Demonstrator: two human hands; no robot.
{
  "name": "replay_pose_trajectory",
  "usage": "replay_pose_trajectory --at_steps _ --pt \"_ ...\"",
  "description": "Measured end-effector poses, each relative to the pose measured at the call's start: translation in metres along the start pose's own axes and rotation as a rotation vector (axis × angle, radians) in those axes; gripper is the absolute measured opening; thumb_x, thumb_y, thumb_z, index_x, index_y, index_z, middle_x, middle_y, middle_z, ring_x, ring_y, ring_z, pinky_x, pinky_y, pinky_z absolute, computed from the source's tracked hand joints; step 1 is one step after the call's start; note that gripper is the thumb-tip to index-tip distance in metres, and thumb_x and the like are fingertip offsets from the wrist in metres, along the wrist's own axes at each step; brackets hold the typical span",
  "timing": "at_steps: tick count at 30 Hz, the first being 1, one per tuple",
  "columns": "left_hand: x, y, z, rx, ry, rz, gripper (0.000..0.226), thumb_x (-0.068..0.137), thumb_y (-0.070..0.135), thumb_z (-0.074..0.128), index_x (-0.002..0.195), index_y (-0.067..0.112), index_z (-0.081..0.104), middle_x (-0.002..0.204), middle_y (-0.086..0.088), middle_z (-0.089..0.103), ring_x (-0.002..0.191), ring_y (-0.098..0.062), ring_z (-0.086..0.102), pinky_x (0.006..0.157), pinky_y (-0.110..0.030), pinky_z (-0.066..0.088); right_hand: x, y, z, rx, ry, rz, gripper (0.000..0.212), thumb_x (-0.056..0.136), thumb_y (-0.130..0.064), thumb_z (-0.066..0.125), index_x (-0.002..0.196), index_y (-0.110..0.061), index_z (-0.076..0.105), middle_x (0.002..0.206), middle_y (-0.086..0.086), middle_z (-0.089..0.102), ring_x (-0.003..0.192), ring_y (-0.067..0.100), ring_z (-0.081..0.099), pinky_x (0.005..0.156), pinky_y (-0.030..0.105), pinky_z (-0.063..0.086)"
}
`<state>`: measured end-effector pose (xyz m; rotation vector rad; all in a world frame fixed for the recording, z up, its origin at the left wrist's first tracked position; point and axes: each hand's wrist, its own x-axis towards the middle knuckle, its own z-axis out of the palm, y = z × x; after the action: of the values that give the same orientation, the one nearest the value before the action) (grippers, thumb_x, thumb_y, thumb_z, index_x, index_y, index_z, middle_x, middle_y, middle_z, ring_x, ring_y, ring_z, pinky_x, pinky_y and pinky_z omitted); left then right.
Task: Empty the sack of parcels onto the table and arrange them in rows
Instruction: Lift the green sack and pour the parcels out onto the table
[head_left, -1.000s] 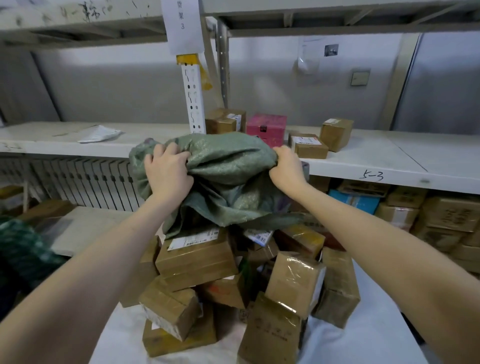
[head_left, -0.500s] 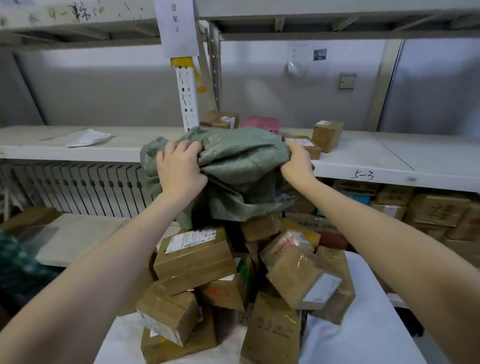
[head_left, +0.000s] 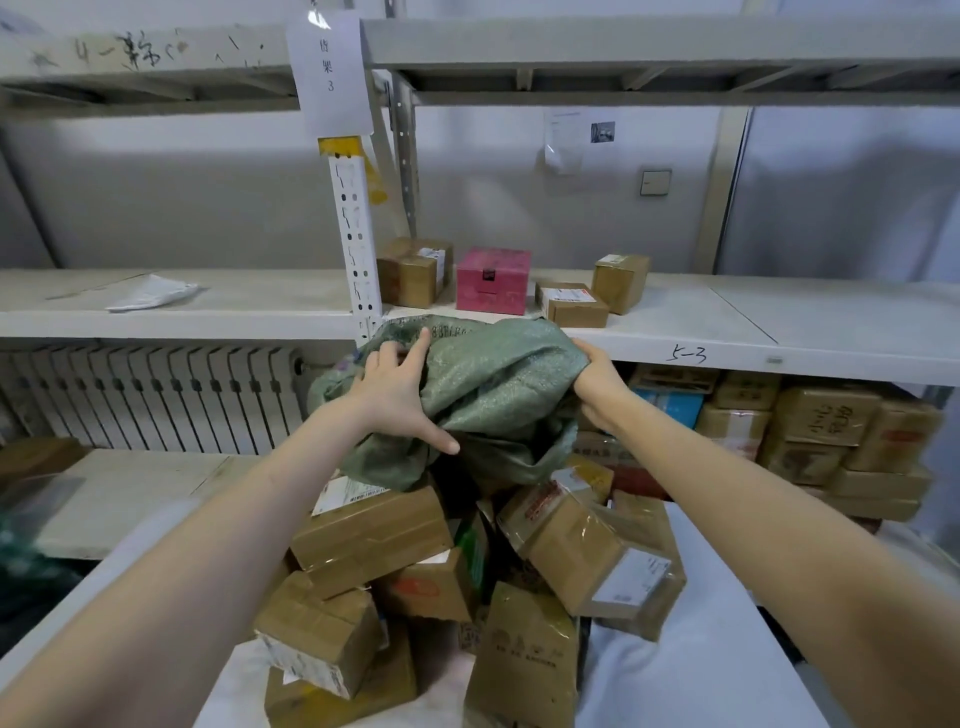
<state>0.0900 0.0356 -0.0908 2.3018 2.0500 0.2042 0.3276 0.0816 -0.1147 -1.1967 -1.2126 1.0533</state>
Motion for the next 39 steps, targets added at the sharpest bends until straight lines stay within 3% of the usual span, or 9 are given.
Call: replay_pose_trajectory --at_steps 3,6,9,12,15,21,27,34,39 --pt "-0.003 0.002 0.006 -0.085 0.016 -0.032 0.15 0.046 0.064 0.086 0.147 0.039 -0.022 0.16 -0.015 -0.005 0.147 -0.038 0.005 0.114 -0.06 0.016 -0.009 -0.005 0.008 0.294 0.007 0.172 0.022 0.099 -0.025 0.049 0.097 -0.011 0.066 0.089 0.008 0.069 0.088 0.024 0.063 0.079 0.035 0.053" --pt "-0.006 0.007 0.014 -0.179 0.23 -0.058 0.143 0.047 0.062 0.086 0.149 0.039 -0.012 0.139 -0.012 0.048 0.127 -0.035 0.046 0.1 -0.052 0.041 -0.016 -0.013 0.018 0.412 -0.067 0.211 0.022 0.097 -0.029 0.053 0.089 -0.013 0.065 0.08 0.006 0.068 0.075 0.02 0.064 0.065 0.031 0.054" --pt "-0.013 0.01 0.02 -0.285 0.417 -0.13 0.118 0.061 0.047 0.084 0.152 0.032 0.01 0.122 -0.005 0.062 0.117 -0.031 0.054 0.1 -0.045 0.039 -0.024 -0.016 0.021 0.371 -0.192 0.18 0.019 0.099 -0.026 0.05 0.095 -0.013 0.064 0.086 0.007 0.068 0.077 0.02 0.065 0.068 0.031 0.055" --pt "-0.02 0.01 0.016 -0.27 0.542 -0.214 0.057 0.069 0.027 0.076 0.121 0.022 0.054 0.096 -0.004 0.066 0.103 -0.033 0.06 0.091 -0.04 0.039 -0.023 -0.013 0.009 0.035 -0.35 0.062 0.023 0.1 -0.017 0.048 0.118 -0.01 0.06 0.109 0.01 0.067 0.1 0.024 0.064 0.088 0.036 0.053" --pt "-0.025 0.01 0.003 -0.27 0.71 -0.286 0.028 0.07 0.019 0.068 0.096 0.02 0.06 0.083 -0.003 0.066 0.093 -0.034 0.06 0.084 -0.038 0.039 -0.023 -0.016 -0.004 -0.386 -0.33 -0.184 0.035 0.093 -0.013 0.06 0.127 -0.01 0.053 0.12 0.007 0.061 0.11 0.021 0.058 0.092 0.032 0.048" --pt "-0.025 0.031 -0.045 -0.169 1.015 -0.319 0.026 0.075 0.009 0.059 0.099 0.019 0.059 0.094 -0.01 0.066 0.101 -0.035 0.055 0.085 -0.042 0.037 -0.018 -0.038 -0.021 -0.43 -0.617 -0.272 0.121 0.063 -0.038 0.087 0.152 -0.018 0.007 0.153 0.005 0.03 0.139 0.022 0.034 0.114 0.042 0.033" --pt "-0.025 0.079 -0.041 -0.416 1.05 -0.255 0.019 0.081 0.014 0.059 0.095 0.026 0.055 0.096 -0.001 0.066 0.1 -0.029 0.057 0.088 -0.045 0.044 -0.027 -0.05 -0.007 -0.254 -0.4 -0.348 0.152 0.043 -0.068 0.083 0.15 -0.027 -0.017 0.16 0.004 0.011 0.146 0.024 0.016 0.12 0.046 0.019" --pt "-0.041 0.107 -0.053 -0.836 0.519 0.156 0.049 0.065 0.019 0.073 0.112 0.018 0.059 0.111 -0.001 0.066 0.106 -0.014 0.062 0.096 -0.039 0.05 -0.021 -0.029 -0.002 0.204 -0.385 -0.171 0.125 0.04 -0.055 0.09 0.144 -0.015 0.033 0.136 0.006 0.053 0.126 0.02 0.051 0.107 0.041 0.043" --pt "-0.05 0.106 -0.053 -1.083 0.413 0.115 0.056 0.069 0.01 0.056 0.124 0.015 0.053 0.122 -0.007 0.062 0.115 -0.021 0.058 0.102 -0.044 0.046 -0.029 -0.037 0.001 0.496 -0.25 -0.199 0.023 0.085 -0.015 0.068 0.1 -0.028 0.055 0.107 0.002 0.064 0.104 0.019 0.061 0.095 0.042 0.051"
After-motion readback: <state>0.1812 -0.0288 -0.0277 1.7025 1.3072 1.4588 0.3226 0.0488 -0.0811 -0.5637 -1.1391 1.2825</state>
